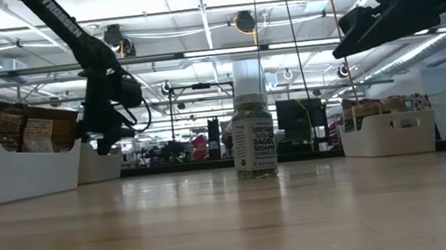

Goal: Sort spices by type
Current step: Put the white seasoning bottle into the gray bin

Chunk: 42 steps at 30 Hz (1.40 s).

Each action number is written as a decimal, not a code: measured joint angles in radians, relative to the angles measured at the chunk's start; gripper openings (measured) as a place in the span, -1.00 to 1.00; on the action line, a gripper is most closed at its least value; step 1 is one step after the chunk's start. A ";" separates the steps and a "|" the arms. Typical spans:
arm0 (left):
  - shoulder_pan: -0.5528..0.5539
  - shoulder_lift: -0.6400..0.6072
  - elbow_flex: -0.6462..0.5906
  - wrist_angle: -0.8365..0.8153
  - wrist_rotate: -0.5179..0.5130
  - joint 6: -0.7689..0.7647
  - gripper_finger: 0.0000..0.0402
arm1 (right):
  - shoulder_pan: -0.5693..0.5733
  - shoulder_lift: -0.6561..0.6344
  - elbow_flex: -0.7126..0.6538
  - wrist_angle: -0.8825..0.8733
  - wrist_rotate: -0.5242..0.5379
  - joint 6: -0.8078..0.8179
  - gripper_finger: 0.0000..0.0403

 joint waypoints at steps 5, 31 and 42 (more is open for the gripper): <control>0.000 0.003 0.007 0.013 0.021 0.043 0.12 | 0.000 0.000 0.000 0.001 0.000 -0.004 0.12; -0.002 0.002 -0.008 0.112 -0.040 -0.002 0.12 | 0.000 0.000 0.000 0.016 0.000 -0.011 0.12; -0.002 0.004 -0.009 0.117 -0.056 0.006 0.10 | 0.000 0.000 0.000 0.015 0.000 -0.015 0.12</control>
